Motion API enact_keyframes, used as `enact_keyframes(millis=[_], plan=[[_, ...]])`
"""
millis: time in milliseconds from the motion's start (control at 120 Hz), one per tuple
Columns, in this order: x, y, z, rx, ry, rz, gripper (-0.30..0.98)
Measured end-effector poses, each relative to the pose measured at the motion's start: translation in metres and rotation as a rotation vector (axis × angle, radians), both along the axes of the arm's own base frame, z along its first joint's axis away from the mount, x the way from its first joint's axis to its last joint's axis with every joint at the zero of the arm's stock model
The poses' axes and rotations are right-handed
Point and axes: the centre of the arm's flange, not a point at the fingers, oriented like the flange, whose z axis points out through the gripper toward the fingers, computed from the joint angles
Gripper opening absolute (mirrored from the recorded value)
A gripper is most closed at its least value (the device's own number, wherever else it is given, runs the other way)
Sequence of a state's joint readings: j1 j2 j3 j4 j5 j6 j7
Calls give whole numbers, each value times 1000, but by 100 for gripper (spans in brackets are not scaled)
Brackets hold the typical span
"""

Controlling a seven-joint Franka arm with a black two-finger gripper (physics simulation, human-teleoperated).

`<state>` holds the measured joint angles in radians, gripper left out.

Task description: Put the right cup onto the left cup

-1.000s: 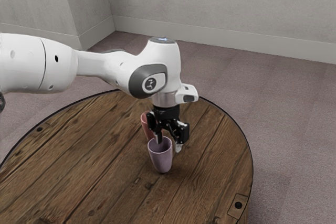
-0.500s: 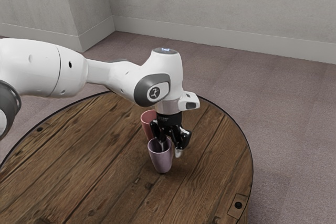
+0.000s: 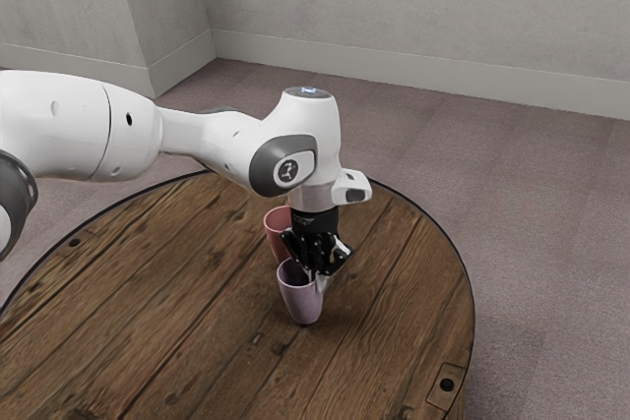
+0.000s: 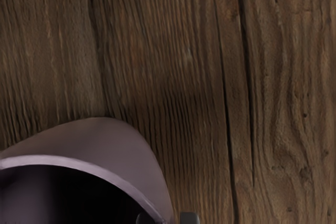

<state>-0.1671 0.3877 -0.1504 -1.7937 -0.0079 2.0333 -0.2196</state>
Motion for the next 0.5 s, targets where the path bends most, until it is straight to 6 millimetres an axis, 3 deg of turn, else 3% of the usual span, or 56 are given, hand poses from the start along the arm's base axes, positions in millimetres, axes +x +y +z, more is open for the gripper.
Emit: enact_keyframes(millis=[250, 500], plan=[[-1, 0, 11, 9, -1, 1, -9], [10, 1, 71, 27, -36, -1, -10]])
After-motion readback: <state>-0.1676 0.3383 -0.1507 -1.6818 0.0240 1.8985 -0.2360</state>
